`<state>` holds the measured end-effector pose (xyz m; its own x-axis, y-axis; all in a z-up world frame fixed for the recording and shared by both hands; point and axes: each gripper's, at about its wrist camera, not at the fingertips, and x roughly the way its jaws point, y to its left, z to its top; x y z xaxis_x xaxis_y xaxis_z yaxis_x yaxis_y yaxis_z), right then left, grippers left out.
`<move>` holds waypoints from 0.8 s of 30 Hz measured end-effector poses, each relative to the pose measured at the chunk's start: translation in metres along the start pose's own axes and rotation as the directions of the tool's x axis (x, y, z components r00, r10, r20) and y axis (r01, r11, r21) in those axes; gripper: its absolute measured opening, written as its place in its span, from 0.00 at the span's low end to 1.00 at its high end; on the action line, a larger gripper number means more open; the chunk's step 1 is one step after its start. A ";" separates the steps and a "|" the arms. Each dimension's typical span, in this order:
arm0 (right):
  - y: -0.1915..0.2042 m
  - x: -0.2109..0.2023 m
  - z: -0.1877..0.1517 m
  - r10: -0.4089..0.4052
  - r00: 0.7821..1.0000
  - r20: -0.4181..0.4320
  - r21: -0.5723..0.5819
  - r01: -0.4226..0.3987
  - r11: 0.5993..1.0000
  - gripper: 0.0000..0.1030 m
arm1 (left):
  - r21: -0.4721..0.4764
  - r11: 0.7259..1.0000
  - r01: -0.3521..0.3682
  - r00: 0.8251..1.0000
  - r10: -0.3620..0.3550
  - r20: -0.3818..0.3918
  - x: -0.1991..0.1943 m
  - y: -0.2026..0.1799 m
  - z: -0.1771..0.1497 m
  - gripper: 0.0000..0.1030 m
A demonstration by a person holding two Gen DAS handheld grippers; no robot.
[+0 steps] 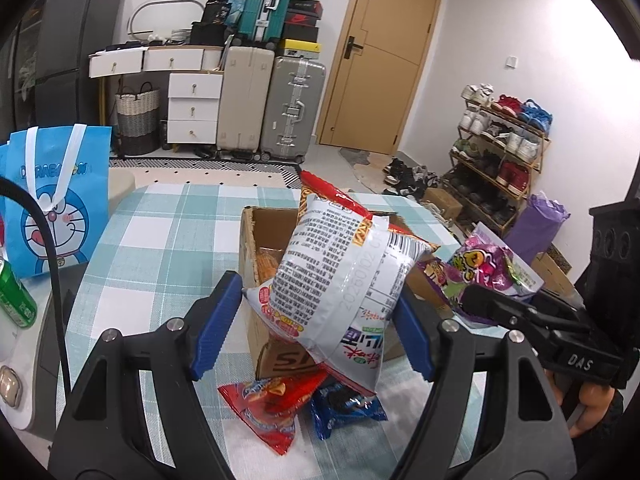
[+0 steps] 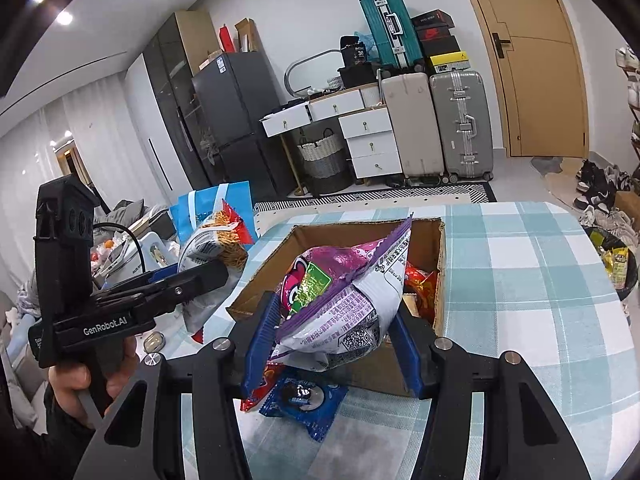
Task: Organize snacks
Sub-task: 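Open both grippers to drop the chip bags into the box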
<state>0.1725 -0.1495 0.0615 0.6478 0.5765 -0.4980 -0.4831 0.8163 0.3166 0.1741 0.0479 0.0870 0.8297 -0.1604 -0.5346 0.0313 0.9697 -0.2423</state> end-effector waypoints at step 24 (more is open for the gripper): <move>0.001 0.044 0.012 -0.057 0.997 -0.046 0.019 0.058 0.998 0.54 | 0.055 0.996 -0.064 0.997 0.066 -0.050 0.086 0.003 0.006 0.70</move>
<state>0.2078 -0.1232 0.0495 0.6465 0.5271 -0.5516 -0.4335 0.8487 0.3030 0.2488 0.0381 0.0450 0.8009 -0.1048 -0.5896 0.0091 0.9866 -0.1631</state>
